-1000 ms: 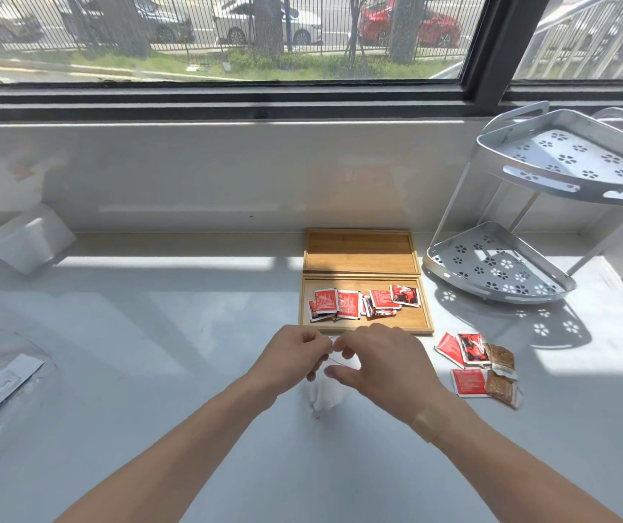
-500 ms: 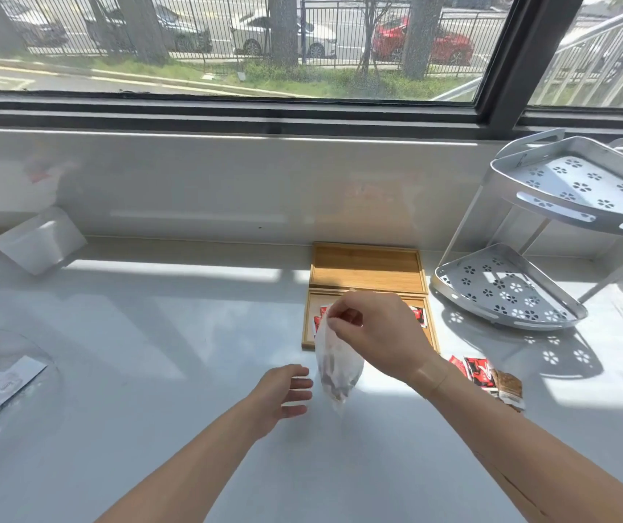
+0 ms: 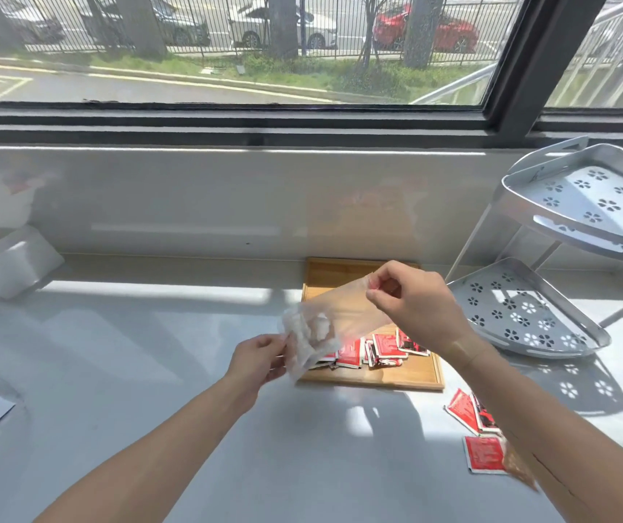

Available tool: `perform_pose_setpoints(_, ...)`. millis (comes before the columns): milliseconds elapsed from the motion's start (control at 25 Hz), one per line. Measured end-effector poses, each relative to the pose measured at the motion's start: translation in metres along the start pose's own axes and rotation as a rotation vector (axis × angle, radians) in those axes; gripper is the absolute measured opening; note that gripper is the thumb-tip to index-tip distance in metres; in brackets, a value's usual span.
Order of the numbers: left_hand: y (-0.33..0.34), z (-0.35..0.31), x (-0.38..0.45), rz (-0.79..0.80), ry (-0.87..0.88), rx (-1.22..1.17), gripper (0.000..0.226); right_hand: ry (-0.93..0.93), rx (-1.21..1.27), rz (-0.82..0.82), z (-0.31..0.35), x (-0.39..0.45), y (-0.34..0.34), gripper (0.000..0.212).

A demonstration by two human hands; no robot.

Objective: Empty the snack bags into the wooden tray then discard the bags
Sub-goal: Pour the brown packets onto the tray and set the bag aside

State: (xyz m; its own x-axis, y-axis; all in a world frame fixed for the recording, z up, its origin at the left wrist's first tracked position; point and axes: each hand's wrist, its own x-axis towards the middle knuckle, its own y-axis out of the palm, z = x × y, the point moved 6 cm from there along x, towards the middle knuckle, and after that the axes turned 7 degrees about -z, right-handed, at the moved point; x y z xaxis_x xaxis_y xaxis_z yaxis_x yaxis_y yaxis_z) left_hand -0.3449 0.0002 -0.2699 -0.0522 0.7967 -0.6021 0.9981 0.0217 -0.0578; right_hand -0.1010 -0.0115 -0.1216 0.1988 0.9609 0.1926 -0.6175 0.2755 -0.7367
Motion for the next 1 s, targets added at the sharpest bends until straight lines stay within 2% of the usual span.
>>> perform_pose_setpoints(120,0.005,-0.043,0.032,-0.122,0.1,0.092,0.012,0.099,-0.047,0.029,-0.039,0.029,0.009,0.005)
perform_pose_setpoints(280,0.023,-0.085,0.078,-0.186,0.165,0.203,0.008,0.268,0.013,0.044,-0.095,0.063,0.031,0.009)
perform_pose_setpoints(520,0.063,-0.117,0.115,-0.249,0.294,0.449,0.025,0.47,0.007,0.054,-0.163,0.082,0.076,0.012)
perform_pose_setpoints(640,0.077,-0.135,0.123,-0.242,0.395,0.615,0.029,0.641,0.131,0.046,-0.188,0.082,0.095,0.016)
perform_pose_setpoints(800,0.099,-0.174,0.114,-0.246,0.567,0.887,0.027,0.761,0.322,0.058,-0.194,0.079,0.111,0.016)
perform_pose_setpoints(1000,0.122,-0.211,0.1,-0.243,0.755,1.004,0.02,0.87,0.518,0.051,-0.187,0.077,0.129,0.019)
